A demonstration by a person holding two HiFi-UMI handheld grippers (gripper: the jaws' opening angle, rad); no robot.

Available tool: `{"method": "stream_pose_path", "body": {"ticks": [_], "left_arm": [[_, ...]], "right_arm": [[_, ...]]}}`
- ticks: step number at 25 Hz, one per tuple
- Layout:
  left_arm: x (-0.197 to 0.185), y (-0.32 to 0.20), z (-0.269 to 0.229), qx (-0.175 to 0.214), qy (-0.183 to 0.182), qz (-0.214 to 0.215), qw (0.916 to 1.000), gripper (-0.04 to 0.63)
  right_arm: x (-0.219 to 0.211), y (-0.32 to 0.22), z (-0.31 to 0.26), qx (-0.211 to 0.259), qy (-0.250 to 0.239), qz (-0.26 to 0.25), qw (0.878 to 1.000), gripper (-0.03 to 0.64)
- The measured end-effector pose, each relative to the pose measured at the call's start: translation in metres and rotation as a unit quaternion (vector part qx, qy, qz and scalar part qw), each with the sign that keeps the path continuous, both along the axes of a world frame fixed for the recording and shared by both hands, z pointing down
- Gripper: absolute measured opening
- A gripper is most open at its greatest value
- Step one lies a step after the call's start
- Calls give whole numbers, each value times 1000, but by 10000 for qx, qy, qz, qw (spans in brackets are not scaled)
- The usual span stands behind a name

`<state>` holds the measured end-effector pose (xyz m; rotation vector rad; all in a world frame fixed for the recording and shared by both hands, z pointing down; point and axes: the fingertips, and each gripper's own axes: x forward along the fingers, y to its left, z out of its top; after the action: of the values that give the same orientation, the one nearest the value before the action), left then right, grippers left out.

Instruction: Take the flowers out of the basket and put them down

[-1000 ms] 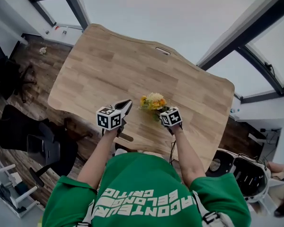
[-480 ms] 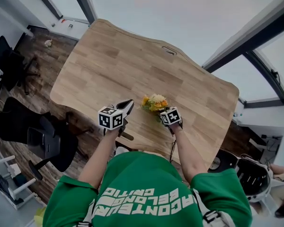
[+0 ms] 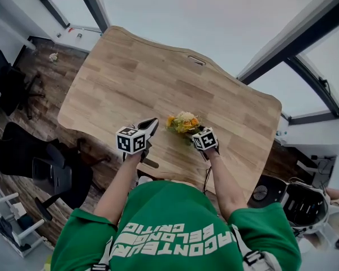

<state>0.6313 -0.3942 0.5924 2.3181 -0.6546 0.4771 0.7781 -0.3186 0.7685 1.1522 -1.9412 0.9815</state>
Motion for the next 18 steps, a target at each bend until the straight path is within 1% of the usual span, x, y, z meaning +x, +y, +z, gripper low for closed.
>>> {"method": "stream_pose_path", "body": {"ticks": [7, 11, 14, 18], "left_arm": [[10, 2, -7, 82, 137, 271, 9995, 12], [16, 6, -13, 121, 240, 458, 9986, 12], [20, 11, -20, 176, 324, 612, 9974, 12], [24, 21, -28, 272, 444, 832, 9952, 12]], "right_arm": [[20, 8, -26, 337, 171, 468, 9982, 319], [34, 19, -45, 516, 282, 871, 9945, 318], [43, 27, -68, 762, 362, 1242, 9887, 307], [52, 44, -104, 1198, 425, 1773, 9759, 270]]}}
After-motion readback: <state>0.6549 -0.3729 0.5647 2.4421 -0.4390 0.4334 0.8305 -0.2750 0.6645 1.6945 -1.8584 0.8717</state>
